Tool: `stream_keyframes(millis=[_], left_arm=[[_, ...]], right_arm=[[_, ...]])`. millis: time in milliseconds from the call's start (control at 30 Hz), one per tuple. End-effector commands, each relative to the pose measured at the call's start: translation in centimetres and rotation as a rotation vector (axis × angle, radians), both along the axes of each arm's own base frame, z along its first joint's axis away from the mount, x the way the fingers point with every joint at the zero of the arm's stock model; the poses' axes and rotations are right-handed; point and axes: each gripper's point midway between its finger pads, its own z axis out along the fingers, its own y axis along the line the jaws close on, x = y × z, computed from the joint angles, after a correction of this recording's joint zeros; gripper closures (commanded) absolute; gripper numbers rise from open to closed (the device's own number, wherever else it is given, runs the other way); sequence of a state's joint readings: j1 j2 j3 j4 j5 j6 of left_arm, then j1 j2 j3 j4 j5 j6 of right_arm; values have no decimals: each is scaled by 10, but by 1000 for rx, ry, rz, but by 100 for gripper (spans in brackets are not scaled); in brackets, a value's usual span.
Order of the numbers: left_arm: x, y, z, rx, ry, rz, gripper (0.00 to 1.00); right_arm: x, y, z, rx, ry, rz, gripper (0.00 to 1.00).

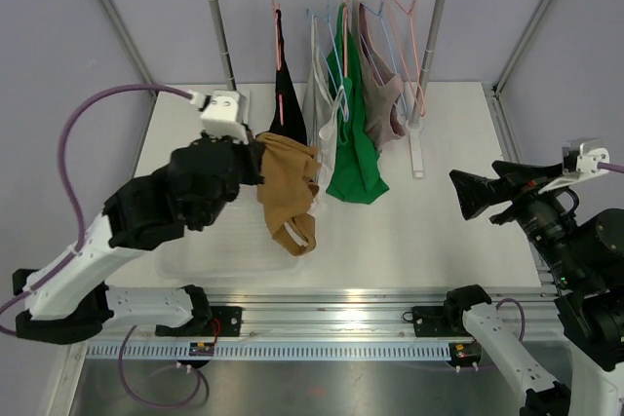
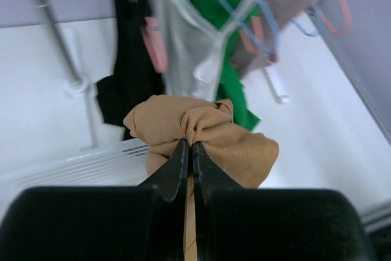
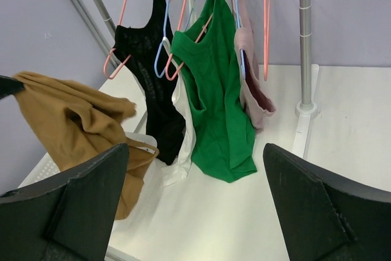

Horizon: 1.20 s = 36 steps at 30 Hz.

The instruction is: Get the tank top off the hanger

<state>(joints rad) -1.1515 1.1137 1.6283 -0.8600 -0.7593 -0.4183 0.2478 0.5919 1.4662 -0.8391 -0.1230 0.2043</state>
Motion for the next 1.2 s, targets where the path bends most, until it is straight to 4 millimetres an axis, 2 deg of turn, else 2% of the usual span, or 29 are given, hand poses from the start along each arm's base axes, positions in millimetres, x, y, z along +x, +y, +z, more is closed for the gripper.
stream_keyframes(millis=[0, 33, 133, 167, 233, 267, 367, 400, 433, 467, 500, 533, 567, 600, 633, 667, 733, 767, 800, 867, 900, 933, 967, 1000, 1033, 1067, 1100, 1133, 1167], left_arm=[[10, 43, -2, -39, -2, 112, 100], [15, 53, -14, -49, 22, 127, 100], [20, 57, -38, -75, 80, 125, 100], [20, 59, -58, -50, 115, 135, 100], [22, 64, -79, -46, 162, 177, 100], [23, 65, -103, -15, 204, 195, 100], [25, 69, -136, -4, 280, 221, 100], [24, 70, -144, 0, 295, 227, 95], [24, 71, -147, -8, 301, 234, 71], [22, 72, -149, -5, 306, 234, 56], [20, 73, -149, -14, 301, 230, 49], [18, 75, -147, -21, 299, 229, 28], [16, 76, -144, -29, 293, 227, 14], [12, 79, -136, -50, 276, 218, 10], [9, 82, -132, -48, 267, 206, 8], [6, 82, -127, -53, 260, 192, 1], [-3, 84, -117, -61, 248, 147, 1], [-7, 82, -114, -61, 243, 117, 1], [-14, 76, -112, -54, 243, 50, 1], [-23, 76, -107, -61, 231, -3, 1], [-28, 74, -108, -48, 232, -39, 1], [-32, 77, -110, -38, 238, -44, 1], [-37, 82, -108, -44, 226, -47, 1], [-39, 88, -109, -33, 219, -37, 1], [-42, 94, -110, -24, 218, -28, 1], [-46, 100, -109, -32, 202, -19, 1], [-48, 106, -108, -35, 189, -6, 1], [-47, 115, -108, -30, 170, 28, 1], [-51, 122, -108, -42, 149, 42, 1]], right_arm=[[19, 8, 0, 3, 1, 16, 1], [22, 10, 1, 5, 2, 22, 0], [27, 14, -2, 8, 10, 41, 1], [29, 15, -2, 11, 11, 41, 1], [36, 19, -5, 14, 24, 52, 1], [39, 20, -6, 20, 33, 53, 0], [51, 32, -3, 56, 52, 92, 1], [60, 37, -5, 62, 73, 106, 0], [67, 39, -3, 66, 75, 109, 0], [72, 41, 1, 76, 81, 108, 0], [89, 43, -6, 72, 124, 93, 0], [98, 45, -8, 65, 144, 91, 1], [102, 47, -1, 52, 134, 105, 0], [120, 51, -8, 37, 172, 100, 3], [129, 52, -8, 26, 176, 98, 5], [136, 52, 0, 1, 152, 94, 7], [168, 51, -10, -35, 196, 49, 11], [175, 51, -1, -66, 169, 49, 12], [192, 55, -10, -85, 192, 51, 16], [208, 60, 2, -105, 139, 64, 19], [224, 63, -7, -114, 158, 60, 21], [233, 64, -8, -118, 160, 56, 24], [240, 64, 5, -129, 130, 50, 26], [258, 69, -10, -141, 172, 57, 29], [265, 71, -13, -150, 182, 62, 31], [271, 71, -1, -152, 158, 54, 37], [289, 74, -16, -161, 194, 50, 38], [295, 76, -19, -171, 203, 50, 38], [301, 73, -12, -172, 185, 23, 40]])
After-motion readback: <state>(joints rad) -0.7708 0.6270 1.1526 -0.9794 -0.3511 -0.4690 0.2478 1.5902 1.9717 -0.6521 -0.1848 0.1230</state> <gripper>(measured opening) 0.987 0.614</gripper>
